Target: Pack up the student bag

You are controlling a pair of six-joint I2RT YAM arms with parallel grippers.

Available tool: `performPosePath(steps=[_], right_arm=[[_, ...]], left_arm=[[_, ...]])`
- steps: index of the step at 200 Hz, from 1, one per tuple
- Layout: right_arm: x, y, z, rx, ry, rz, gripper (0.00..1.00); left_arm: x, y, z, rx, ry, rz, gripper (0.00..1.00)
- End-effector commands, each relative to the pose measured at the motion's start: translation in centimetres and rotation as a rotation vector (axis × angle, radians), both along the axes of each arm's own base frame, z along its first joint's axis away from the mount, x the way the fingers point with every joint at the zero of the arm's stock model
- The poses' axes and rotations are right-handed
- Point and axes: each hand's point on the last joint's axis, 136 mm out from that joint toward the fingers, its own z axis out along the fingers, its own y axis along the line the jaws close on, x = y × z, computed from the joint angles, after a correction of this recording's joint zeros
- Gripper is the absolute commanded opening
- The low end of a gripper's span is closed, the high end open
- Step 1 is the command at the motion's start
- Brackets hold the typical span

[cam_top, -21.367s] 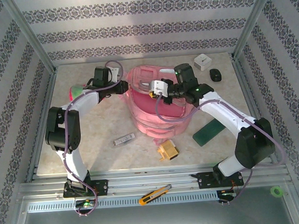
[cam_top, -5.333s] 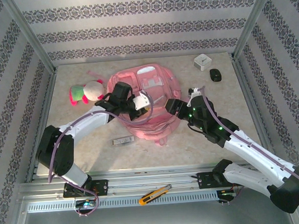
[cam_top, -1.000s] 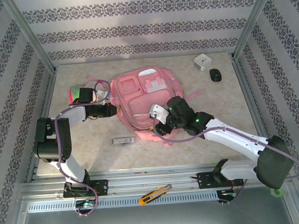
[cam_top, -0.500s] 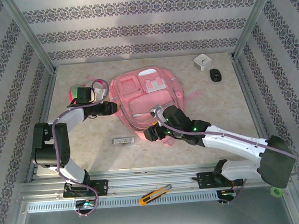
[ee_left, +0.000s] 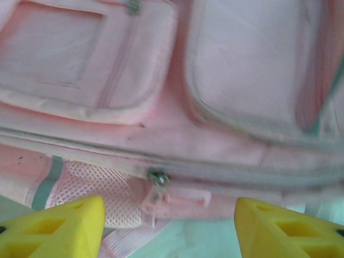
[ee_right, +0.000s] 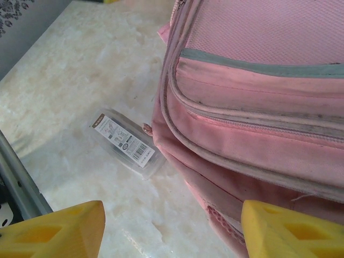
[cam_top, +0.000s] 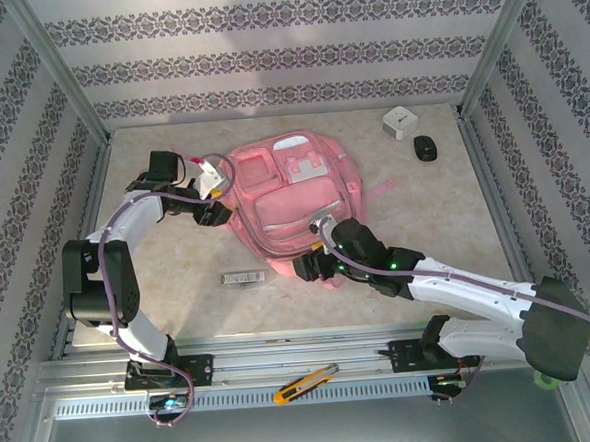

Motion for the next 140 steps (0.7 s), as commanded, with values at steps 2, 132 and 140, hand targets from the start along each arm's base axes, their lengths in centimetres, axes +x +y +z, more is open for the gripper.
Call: performPosePath(steps=[2, 132, 140], right_arm=[[0.8, -0.5, 0.2, 0.027, -0.033, -0.036, 0.67], [0.9, -0.7, -0.9, 0.021, -0.017, -0.059, 0.67], [0.8, -0.7, -1.0, 0.022, -0.016, -0.059, 0.67]], left_arm=[[-4.1, 0.4, -1.9, 0.164, -0.038, -0.354, 0.64], [-0.3, -0.4, -6.6, 0.223, 0.031, -0.418, 0.61], [0.0, -0.5, -6.7, 0.223, 0.039, -0.404, 0.61]])
